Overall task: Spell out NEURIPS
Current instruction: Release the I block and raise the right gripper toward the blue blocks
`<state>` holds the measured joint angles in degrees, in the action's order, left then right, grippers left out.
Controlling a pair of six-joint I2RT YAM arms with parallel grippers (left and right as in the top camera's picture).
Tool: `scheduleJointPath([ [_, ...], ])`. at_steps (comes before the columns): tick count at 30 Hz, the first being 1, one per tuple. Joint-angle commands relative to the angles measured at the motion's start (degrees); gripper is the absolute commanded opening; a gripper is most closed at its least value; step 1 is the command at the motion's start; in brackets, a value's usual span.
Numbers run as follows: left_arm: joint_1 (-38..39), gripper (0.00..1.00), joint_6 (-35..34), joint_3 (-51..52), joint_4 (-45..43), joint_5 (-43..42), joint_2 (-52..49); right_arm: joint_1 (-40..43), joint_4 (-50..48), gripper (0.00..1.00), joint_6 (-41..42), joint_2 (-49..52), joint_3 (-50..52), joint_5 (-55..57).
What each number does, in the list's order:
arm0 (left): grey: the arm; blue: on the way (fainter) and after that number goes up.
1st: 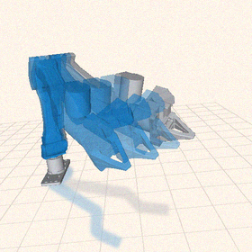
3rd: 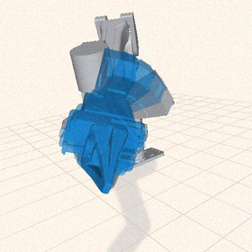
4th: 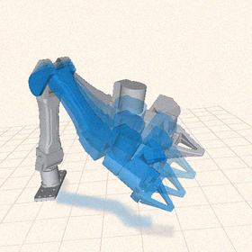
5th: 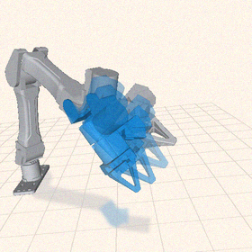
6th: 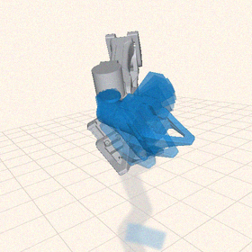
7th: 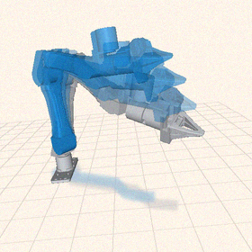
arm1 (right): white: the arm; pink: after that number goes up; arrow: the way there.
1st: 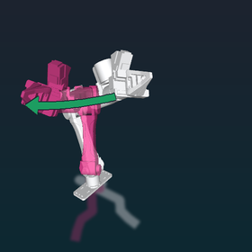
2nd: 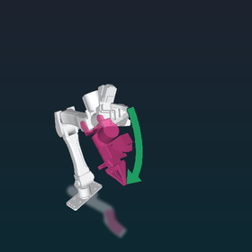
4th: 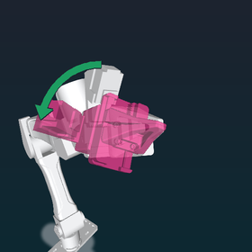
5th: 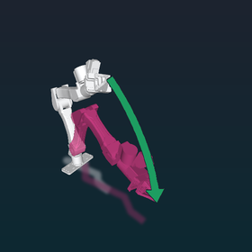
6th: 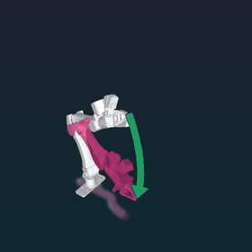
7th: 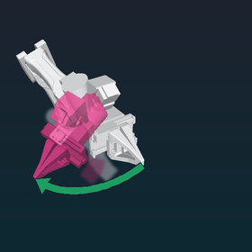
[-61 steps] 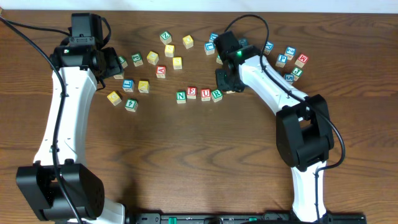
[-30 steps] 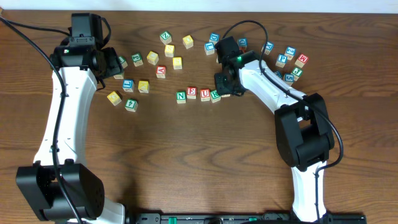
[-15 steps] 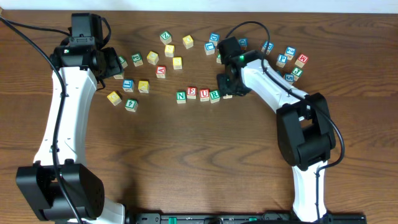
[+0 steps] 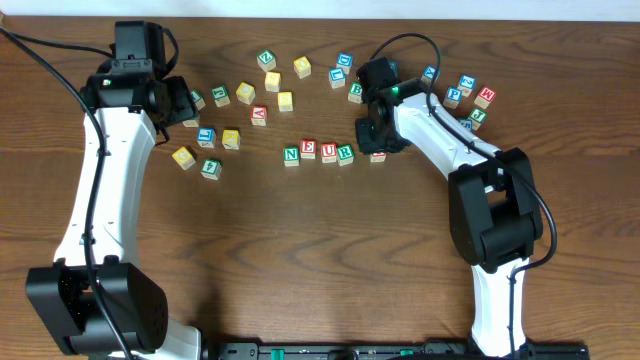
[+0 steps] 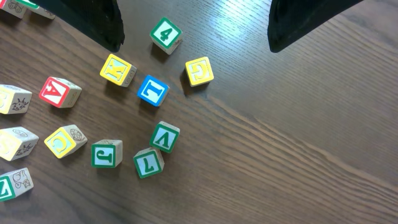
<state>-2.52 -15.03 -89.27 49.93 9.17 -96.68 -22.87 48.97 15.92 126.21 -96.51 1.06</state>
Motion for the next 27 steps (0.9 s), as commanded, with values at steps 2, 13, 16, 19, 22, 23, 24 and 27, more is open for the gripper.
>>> scheduleJointPath([
  [2, -0.2, 0.73, -0.3, 0.7, 0.2, 0.3, -0.4, 0.3, -0.1, 0.45, -0.4, 0.3, 0.3, 0.5],
  [13, -0.2, 0.73, -0.3, 0.7, 0.2, 0.3, -0.4, 1.0, 1.0, 0.45, 0.3, -1.6, -4.7, -0.4],
  [16, -0.2, 0.73, -0.3, 0.7, 0.2, 0.3, -0.4, 2.0, 2.1, 0.48, 2.2, -3.6, -8.5, 0.6],
  [19, -0.2, 0.73, -0.3, 0.7, 0.2, 0.3, -0.4, 3.7, 2.2, 0.5, 5.5, -5.3, -11.3, 2.6],
  [22, -0.2, 0.73, -0.3, 0.7, 0.2, 0.3, -0.4, 6.6, 1.6, 0.5, 10.4, -6.0, -12.1, 5.8],
  [23, -0.2, 0.73, -0.3, 0.7, 0.2, 0.3, -0.4, 7.5, 1.6, 0.5, 11.6, -6.0, -12.1, 6.2],
  [24, -0.2, 0.73, -0.3, 0.7, 0.2, 0.3, -0.4, 8.4, 1.6, 0.5, 12.2, -5.8, -12.0, 6.4],
  [27, -0.2, 0.73, -0.3, 0.7, 0.2, 0.3, -0.4, 10.8, 1.8, 0.48, 12.8, -5.1, -11.6, 6.3],
])
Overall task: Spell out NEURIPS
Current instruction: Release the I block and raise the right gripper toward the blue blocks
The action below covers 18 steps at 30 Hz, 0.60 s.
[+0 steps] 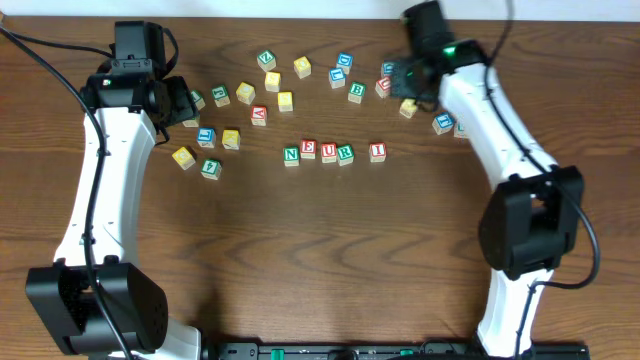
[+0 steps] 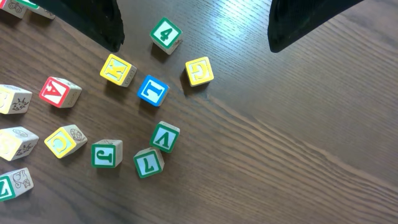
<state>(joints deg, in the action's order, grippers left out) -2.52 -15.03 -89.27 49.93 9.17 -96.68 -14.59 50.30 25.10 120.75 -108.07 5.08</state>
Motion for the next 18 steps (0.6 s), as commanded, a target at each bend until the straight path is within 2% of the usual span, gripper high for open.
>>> scheduleJointPath([
  [1, -0.2, 0.73, -0.3, 0.7, 0.2, 0.3, -0.4, 3.3, 0.5, 0.48, 3.7, 0.4, 0.1, 2.3],
  [7, -0.2, 0.73, -0.3, 0.7, 0.2, 0.3, -0.4, 6.3, 0.2, 0.49, 3.8, 0.7, 0.3, 4.2],
  [18, -0.2, 0.73, -0.3, 0.7, 0.2, 0.3, -0.4, 9.1, -3.7, 0.57, 3.3, 1.3, 3.0, 7.5],
])
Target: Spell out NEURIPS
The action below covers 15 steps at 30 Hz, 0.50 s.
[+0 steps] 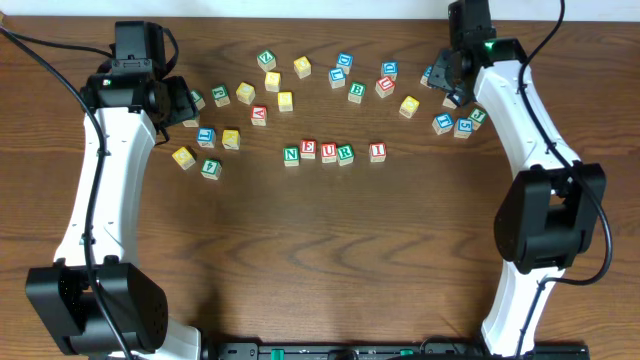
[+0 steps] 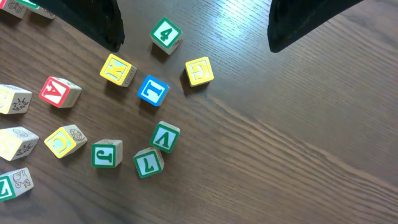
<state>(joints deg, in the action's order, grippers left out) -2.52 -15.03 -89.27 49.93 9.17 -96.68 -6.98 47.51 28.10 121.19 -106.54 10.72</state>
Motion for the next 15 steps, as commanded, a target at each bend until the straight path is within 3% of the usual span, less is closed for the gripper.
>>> scheduleJointPath([
  [1, -0.2, 0.73, -0.3, 0.7, 0.2, 0.3, -0.4, 1.8, -1.9, 0.59, -0.6, 0.9, 2.0, 1.4],
  [15, -0.2, 0.73, -0.3, 0.7, 0.2, 0.3, -0.4, 2.5, -10.4, 0.61, -5.0, 3.2, 5.5, -0.4],
])
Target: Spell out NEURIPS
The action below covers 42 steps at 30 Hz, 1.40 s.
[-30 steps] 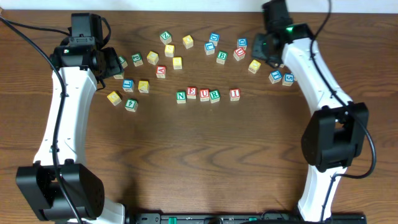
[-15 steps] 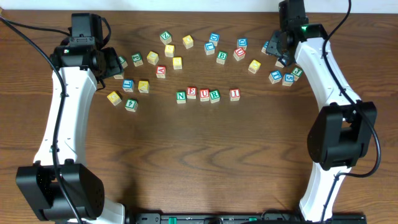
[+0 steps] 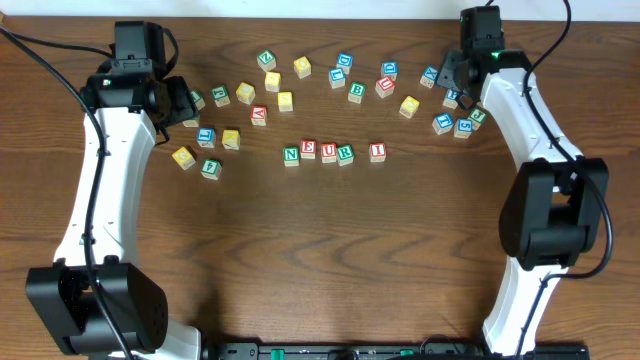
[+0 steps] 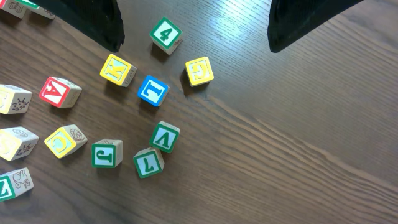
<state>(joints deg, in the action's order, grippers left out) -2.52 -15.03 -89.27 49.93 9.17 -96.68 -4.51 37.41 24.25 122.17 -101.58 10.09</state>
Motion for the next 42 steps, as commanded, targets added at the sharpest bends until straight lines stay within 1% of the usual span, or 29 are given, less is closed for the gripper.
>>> scheduleJointPath([
  [1, -0.2, 0.73, -0.3, 0.7, 0.2, 0.3, -0.4, 0.1, -0.6, 0.61, -1.2, 2.9, 0.6, 0.5],
  [13, -0.2, 0.73, -0.3, 0.7, 0.2, 0.3, -0.4, 0.2, -2.5, 0.59, -1.2, 9.1, 0.6, 2.5],
  [16, -0.2, 0.73, -0.3, 0.7, 0.2, 0.3, -0.4, 0.3, -3.2, 0.58, -1.8, 10.1, 0.6, 2.7],
  [19, -0.2, 0.73, -0.3, 0.7, 0.2, 0.3, -0.4, 0.3, -3.2, 0.54, -1.9, 10.6, 0.6, 3.5],
  [20, -0.2, 0.73, -0.3, 0.7, 0.2, 0.3, -0.4, 0.3, -3.3, 0.5, -2.3, 10.6, 0.6, 3.7],
  [22, -0.2, 0.73, -0.3, 0.7, 0.2, 0.3, -0.4, 0.3, -3.3, 0.47, -2.3, 10.6, 0.6, 4.2],
  [27, -0.2, 0.73, -0.3, 0.7, 0.2, 0.3, -0.4, 0.3, -2.9, 0.41, -5.2, 10.6, 0.6, 4.6],
  [35, -0.2, 0.73, -0.3, 0.7, 0.2, 0.3, -0.4, 0.3, -2.0, 0.31, -5.3, 10.6, 0.5, 4.6],
  [42, -0.2, 0.73, -0.3, 0.7, 0.2, 0.3, -0.4, 0.3, -1.2, 0.26, -6.1, 10.5, 0.4, 4.6],
])
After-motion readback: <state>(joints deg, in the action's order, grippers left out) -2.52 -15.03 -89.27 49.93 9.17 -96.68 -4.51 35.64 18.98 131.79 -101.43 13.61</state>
